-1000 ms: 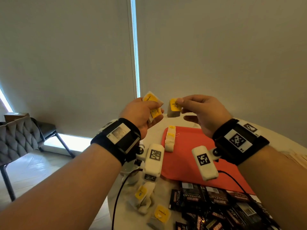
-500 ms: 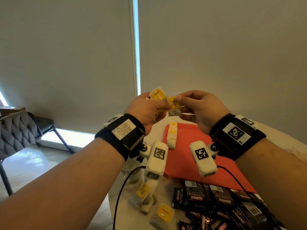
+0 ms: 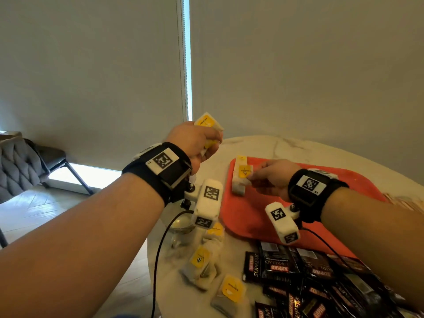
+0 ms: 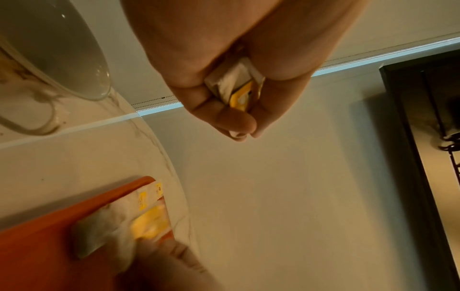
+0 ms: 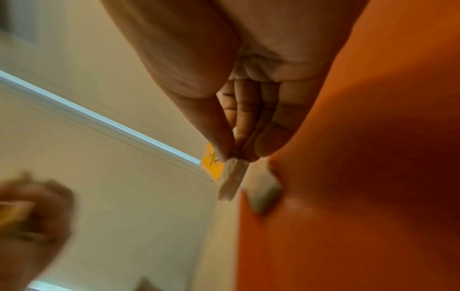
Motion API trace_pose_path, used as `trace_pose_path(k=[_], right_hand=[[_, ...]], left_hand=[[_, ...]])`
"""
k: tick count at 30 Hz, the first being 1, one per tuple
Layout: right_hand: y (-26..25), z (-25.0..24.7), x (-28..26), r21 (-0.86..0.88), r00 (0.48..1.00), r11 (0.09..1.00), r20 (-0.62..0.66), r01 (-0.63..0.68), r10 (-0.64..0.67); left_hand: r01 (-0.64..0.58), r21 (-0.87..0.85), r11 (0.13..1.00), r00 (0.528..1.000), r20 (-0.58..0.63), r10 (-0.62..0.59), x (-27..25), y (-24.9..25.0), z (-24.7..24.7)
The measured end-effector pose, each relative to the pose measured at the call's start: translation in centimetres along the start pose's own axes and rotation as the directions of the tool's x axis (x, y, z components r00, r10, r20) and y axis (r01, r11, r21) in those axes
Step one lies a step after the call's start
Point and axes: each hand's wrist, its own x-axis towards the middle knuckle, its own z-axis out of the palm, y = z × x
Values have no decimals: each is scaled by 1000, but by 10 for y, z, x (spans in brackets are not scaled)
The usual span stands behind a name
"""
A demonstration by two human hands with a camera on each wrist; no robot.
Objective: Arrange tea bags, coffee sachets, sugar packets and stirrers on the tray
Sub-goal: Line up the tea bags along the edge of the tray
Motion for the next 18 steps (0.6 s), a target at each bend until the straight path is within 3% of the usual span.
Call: trace_pose_path(k=[4,8,18], right_hand=[[33,-5,45,-166,994,980,12,-105,109],[17,15,16,-122,990,982,-22,-144,142],[19,19,18,-75,991,988,-7,-134,134]], left_hand=[[11,-7,1000,1000,3,-11,4,4,-6],[17,-3,1000,1000,20,-16,6,7,-9],[30,-2,1000,999,36,-30,7,2,-7]])
